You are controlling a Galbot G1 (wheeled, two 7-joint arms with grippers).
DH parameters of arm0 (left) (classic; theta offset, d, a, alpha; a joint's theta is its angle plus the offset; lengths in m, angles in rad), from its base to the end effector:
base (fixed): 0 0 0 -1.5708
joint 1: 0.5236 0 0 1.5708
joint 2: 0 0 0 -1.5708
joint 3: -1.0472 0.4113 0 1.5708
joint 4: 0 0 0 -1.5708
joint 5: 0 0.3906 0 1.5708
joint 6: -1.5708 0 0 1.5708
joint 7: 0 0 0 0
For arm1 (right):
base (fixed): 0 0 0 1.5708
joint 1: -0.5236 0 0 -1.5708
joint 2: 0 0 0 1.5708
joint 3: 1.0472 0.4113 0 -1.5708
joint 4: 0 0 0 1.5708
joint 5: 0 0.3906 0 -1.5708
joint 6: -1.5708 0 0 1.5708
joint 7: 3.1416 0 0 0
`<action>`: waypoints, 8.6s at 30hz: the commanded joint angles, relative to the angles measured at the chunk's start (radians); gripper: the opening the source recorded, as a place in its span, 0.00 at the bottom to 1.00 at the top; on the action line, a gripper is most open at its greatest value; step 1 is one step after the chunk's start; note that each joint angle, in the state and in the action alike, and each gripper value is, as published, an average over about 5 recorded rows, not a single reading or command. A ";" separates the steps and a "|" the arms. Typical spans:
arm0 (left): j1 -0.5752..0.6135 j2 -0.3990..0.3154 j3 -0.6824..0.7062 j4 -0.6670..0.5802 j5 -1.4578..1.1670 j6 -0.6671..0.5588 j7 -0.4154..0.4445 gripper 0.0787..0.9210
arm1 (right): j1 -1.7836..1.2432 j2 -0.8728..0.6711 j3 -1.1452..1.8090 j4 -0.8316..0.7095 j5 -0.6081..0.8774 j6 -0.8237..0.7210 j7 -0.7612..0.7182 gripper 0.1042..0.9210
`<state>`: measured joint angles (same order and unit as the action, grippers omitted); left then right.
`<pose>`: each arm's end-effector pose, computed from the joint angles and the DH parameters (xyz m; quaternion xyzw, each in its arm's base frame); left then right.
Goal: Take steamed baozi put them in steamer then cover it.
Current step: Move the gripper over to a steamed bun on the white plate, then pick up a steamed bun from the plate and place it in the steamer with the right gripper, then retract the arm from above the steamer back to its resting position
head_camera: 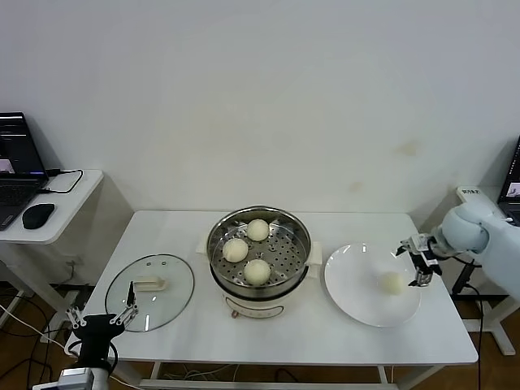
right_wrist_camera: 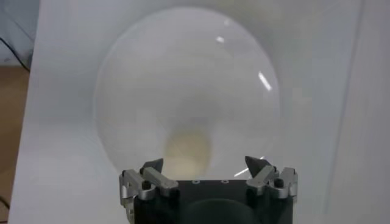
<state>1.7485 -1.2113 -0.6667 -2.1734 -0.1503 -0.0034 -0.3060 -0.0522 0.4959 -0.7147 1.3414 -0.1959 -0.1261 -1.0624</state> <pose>0.1391 0.1098 -0.3290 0.1021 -0.9879 -0.1147 0.0206 0.5324 -0.2688 -0.1976 0.4588 -0.5349 0.5896 0.3946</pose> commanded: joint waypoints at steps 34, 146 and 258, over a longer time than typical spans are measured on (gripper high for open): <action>-0.003 -0.010 -0.014 0.005 -0.001 0.002 -0.003 0.88 | -0.129 0.157 0.093 -0.187 -0.099 -0.018 0.028 0.69; -0.054 -0.028 0.031 0.008 -0.010 0.016 -0.006 0.88 | -0.811 0.100 0.739 0.546 0.604 0.050 1.079 0.88; -0.579 0.179 0.183 0.770 1.154 -0.093 0.064 0.09 | -1.637 1.033 1.603 0.402 0.263 0.473 0.876 0.88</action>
<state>1.0861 -1.0552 -0.4597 -1.2335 1.0751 -0.1367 -0.2220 -1.6885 1.5320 0.8959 1.7447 0.0774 0.3436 -0.1857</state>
